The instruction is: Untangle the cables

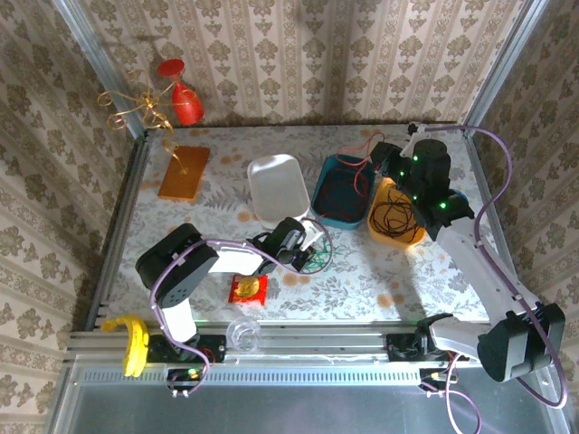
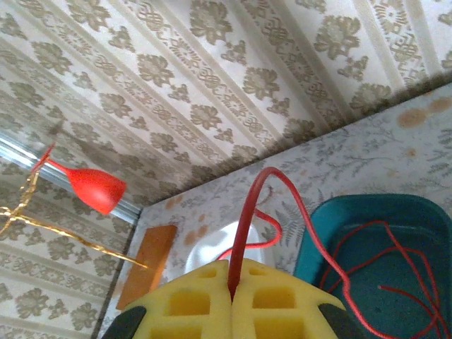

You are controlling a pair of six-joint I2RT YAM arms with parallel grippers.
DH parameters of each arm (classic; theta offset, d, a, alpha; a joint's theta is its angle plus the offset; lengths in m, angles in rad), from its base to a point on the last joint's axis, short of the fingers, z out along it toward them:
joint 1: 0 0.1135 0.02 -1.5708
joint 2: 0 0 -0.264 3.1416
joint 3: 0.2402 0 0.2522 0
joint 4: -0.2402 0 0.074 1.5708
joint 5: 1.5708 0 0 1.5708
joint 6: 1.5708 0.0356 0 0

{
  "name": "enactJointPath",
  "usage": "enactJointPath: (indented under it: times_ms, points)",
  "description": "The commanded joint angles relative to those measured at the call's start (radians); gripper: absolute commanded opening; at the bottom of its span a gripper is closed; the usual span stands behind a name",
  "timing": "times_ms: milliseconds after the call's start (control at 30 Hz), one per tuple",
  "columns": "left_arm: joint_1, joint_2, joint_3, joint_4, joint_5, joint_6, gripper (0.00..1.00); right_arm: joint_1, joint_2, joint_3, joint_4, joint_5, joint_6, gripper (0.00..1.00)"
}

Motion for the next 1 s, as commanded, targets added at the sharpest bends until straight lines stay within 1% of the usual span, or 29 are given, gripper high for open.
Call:
enactJointPath:
  times_ms: [0, 133, 233, 400, 500, 567, 733, 767, 800, 833, 867, 900, 967]
  points:
    - [-0.012, 0.031, -0.011, -0.079, 0.002, 0.019, 0.2, 0.009, -0.008, 0.05, 0.031, -0.024, -0.036, 0.0]
    - [-0.011, 0.033, -0.008, -0.081, 0.001, 0.018, 0.2, 0.009, -0.011, 0.07, 0.021, -0.012, -0.046, 0.0]
    - [-0.013, 0.035, -0.006, -0.083, 0.002, 0.02, 0.2, 0.009, 0.018, 0.064, 0.009, -0.02, -0.036, 0.0]
    - [-0.013, 0.036, -0.005, -0.085, 0.003, 0.02, 0.2, 0.01, 0.136, 0.037, 0.008, -0.099, 0.006, 0.0]
    - [-0.015, 0.035, -0.005, -0.087, 0.0, 0.021, 0.2, 0.009, 0.199, 0.023, 0.017, -0.125, 0.028, 0.0]
    - [-0.015, 0.033, -0.007, -0.086, -0.002, 0.021, 0.2, 0.009, 0.248, 0.024, -0.004, -0.101, 0.037, 0.0]
    - [-0.016, 0.025, -0.017, -0.079, -0.013, 0.02, 0.2, 0.009, 0.291, 0.045, -0.138, 0.072, 0.027, 0.0]
    - [-0.015, 0.024, -0.017, -0.08, -0.013, 0.019, 0.2, 0.01, 0.304, 0.055, -0.165, 0.094, 0.017, 0.02]
    - [-0.017, 0.025, -0.017, -0.079, -0.012, 0.019, 0.2, 0.01, 0.324, 0.079, -0.208, 0.115, 0.003, 0.15]
    - [-0.016, 0.025, -0.017, -0.079, -0.011, 0.02, 0.2, 0.011, 0.345, 0.105, -0.266, 0.134, -0.003, 0.3]
    - [-0.016, 0.025, -0.017, -0.079, -0.01, 0.02, 0.2, 0.011, 0.361, 0.127, -0.308, 0.144, -0.011, 0.37]
    - [-0.016, 0.025, -0.015, -0.079, -0.01, 0.021, 0.2, 0.015, 0.372, 0.144, -0.35, 0.162, -0.019, 0.41]
    - [-0.016, 0.027, -0.015, -0.079, -0.01, 0.021, 0.2, 0.026, 0.371, 0.147, -0.376, 0.192, -0.037, 0.44]
